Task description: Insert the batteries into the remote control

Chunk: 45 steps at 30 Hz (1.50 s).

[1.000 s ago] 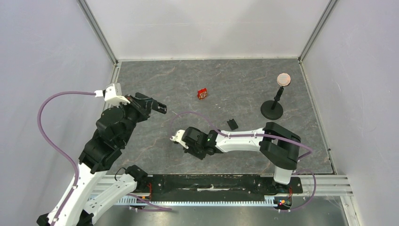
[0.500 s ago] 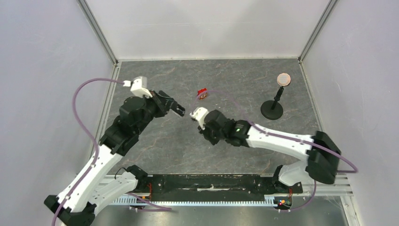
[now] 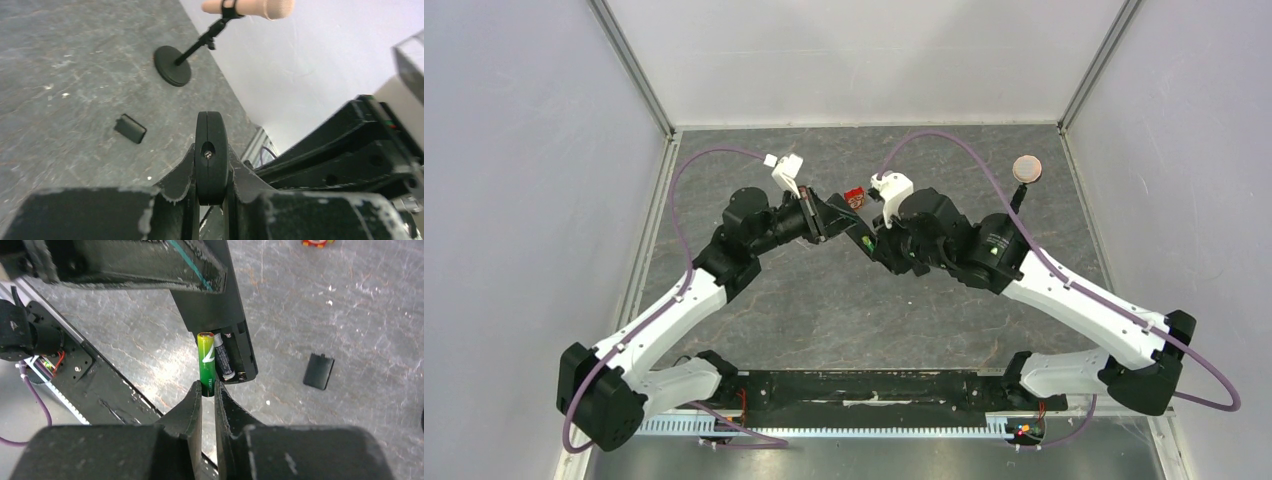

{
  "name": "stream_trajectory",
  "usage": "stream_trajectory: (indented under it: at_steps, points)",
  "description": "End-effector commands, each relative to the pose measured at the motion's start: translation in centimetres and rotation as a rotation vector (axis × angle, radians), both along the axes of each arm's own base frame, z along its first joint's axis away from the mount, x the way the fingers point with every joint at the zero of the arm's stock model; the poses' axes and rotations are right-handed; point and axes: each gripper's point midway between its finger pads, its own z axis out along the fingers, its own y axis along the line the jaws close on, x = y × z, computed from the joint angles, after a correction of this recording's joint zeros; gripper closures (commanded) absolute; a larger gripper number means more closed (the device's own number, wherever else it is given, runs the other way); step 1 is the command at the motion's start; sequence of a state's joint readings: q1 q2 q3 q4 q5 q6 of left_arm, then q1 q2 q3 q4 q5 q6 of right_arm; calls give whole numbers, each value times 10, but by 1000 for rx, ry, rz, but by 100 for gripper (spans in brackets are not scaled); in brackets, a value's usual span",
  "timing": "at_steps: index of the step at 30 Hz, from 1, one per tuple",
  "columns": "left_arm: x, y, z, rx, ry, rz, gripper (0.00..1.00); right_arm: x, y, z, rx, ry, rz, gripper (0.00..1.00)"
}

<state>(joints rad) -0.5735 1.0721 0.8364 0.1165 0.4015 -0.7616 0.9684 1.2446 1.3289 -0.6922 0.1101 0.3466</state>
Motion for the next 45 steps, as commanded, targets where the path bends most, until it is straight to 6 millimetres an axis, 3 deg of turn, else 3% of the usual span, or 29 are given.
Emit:
stream_trajectory:
  at_steps: [1,11,24,45]
  points:
    - [-17,-19,35,-132,-90,-162,98,-9,-16,5,-27,55,-36,90]
    - [-25,-23,10,-69,-107,-247,98,-13,-31,2,-100,81,-66,90]
    - [-22,-25,3,-85,-62,-233,98,-19,-27,-22,-174,147,-17,88]
    - [-31,-31,1,-149,50,-280,98,-7,-30,-36,-240,152,-87,84]
